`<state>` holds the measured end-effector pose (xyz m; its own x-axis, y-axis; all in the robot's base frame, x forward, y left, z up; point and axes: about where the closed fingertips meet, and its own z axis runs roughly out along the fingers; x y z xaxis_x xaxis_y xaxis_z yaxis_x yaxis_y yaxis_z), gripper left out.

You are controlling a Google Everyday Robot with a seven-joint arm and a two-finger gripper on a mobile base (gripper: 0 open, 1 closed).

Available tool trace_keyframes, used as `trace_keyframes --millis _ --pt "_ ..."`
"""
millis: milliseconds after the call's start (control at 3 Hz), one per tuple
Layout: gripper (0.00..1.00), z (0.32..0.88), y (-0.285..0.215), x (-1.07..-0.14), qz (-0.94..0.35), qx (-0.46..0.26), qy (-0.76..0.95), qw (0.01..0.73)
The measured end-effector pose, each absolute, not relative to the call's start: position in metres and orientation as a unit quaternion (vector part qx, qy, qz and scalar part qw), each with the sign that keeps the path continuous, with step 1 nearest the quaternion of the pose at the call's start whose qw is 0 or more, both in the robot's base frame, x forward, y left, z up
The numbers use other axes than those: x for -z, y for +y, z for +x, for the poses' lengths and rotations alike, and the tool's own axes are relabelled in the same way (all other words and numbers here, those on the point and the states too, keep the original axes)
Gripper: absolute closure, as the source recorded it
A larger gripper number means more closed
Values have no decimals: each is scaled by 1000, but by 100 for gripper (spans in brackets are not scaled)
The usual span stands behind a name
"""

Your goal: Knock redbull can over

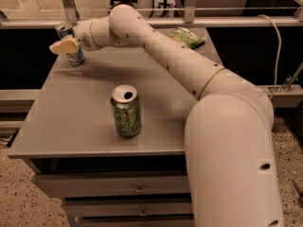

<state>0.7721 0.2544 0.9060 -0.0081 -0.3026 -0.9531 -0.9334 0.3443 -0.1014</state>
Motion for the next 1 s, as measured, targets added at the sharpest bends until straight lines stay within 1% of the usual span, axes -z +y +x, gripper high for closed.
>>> trace_keyframes --millis 333,667,1000 --pt "61 778 244 -911 -466 -319 644 517" --pt "84 773 217 -934 -459 -322 628 539" --pt "100 759 173 -961 -478 -312 604 556"
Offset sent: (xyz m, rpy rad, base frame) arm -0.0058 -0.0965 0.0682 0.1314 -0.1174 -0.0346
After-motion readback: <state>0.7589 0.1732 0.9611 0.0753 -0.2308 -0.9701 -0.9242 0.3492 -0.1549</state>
